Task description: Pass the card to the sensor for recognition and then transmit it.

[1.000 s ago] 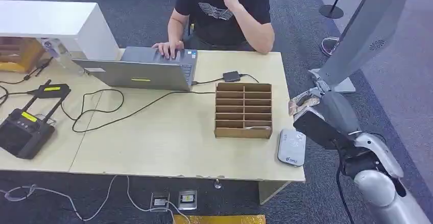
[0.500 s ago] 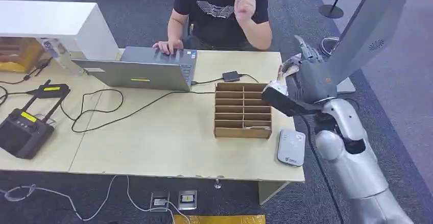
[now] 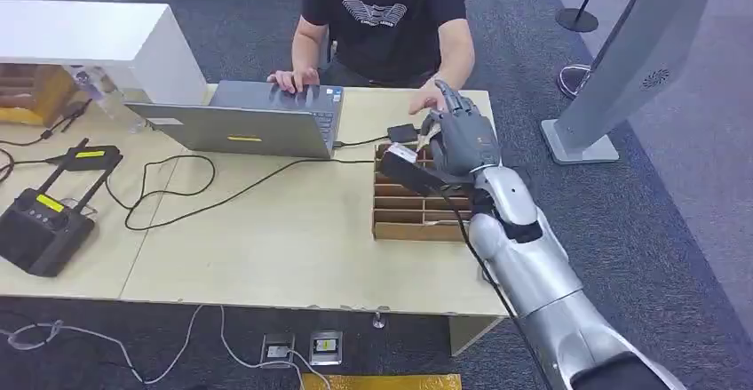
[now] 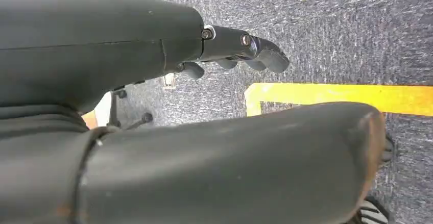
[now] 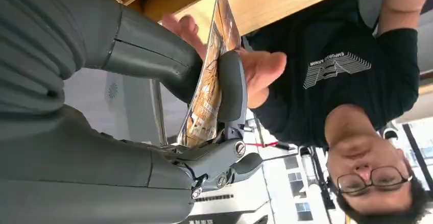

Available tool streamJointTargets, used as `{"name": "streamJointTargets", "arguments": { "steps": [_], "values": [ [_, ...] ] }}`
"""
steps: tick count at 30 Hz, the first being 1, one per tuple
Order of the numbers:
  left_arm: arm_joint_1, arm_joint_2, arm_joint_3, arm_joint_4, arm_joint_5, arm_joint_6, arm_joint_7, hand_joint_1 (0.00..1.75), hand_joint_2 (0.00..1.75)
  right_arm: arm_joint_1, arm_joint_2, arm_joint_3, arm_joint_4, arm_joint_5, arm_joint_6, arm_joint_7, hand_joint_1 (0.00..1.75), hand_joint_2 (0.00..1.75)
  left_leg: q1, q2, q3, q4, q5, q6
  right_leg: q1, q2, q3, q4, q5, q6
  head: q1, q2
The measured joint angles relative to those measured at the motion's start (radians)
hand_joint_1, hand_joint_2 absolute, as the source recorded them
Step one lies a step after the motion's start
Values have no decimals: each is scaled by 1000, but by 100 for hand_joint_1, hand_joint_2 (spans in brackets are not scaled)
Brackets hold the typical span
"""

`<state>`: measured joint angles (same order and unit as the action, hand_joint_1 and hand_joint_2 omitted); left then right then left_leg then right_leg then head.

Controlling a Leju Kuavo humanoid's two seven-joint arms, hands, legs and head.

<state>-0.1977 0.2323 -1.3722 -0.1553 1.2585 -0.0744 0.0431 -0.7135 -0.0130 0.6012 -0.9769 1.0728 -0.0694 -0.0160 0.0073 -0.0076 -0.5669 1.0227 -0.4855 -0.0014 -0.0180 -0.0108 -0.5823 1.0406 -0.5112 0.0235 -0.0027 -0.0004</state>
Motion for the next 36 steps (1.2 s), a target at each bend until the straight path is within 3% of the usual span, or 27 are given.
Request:
{"name": "streamJointTargets", "arguments": {
  "steps": [5,15,16,17,18,24,29,34,36],
  "values": [
    [1,-2,0,0,2,-6,16,0,0,-24,28,3,81,31,-14,-2,175,175,0,0,0,0,0,0,0,0,0,0,0,0,0,0],
    [2,-8,0,0,3,-7,33,0,0,-37,35,4,177,78,-40,-10,175,175,0,0,0,0,0,0,0,0,0,0,0,0,0,0],
    [3,-8,0,0,4,-7,33,0,0,-37,36,4,184,79,-40,-11,35,175,0,0,0,0,0,0,0,0,0,0,0,0,0,0],
    [3,-10,0,0,4,-7,33,0,0,-38,36,4,189,80,-40,-11,0,175,0,0,0,0,0,0,0,0,0,0,0,0,0,0],
    [3,-10,0,0,4,-6,33,0,0,-38,36,4,194,80,-40,-11,0,0,0,0,0,0,0,0,0,0,0,0,0,0,0,0],
    [4,-13,0,0,11,-21,54,0,0,-38,41,5,217,81,-44,-33,0,0,0,0,1,0,-1,-1,0,0,0,0,0,0,0,0],
    [6,-5,2,0,22,-50,70,0,0,-35,37,-8,215,-12,-45,-61,0,0,0,0,1,0,-1,-1,0,1,-1,0,0,-1,0,0],
    [10,-2,2,0,27,-51,76,0,0,-18,-2,-50,142,-88,-1,-79,0,0,0,1,1,0,-1,-1,0,1,-1,0,0,-1,0,0],
    [12,0,3,0,29,-48,76,0,0,-8,-28,-70,81,-109,41,-58,0,0,0,1,2,0,-1,-1,0,1,-1,0,0,-1,0,0]
  ]
}}
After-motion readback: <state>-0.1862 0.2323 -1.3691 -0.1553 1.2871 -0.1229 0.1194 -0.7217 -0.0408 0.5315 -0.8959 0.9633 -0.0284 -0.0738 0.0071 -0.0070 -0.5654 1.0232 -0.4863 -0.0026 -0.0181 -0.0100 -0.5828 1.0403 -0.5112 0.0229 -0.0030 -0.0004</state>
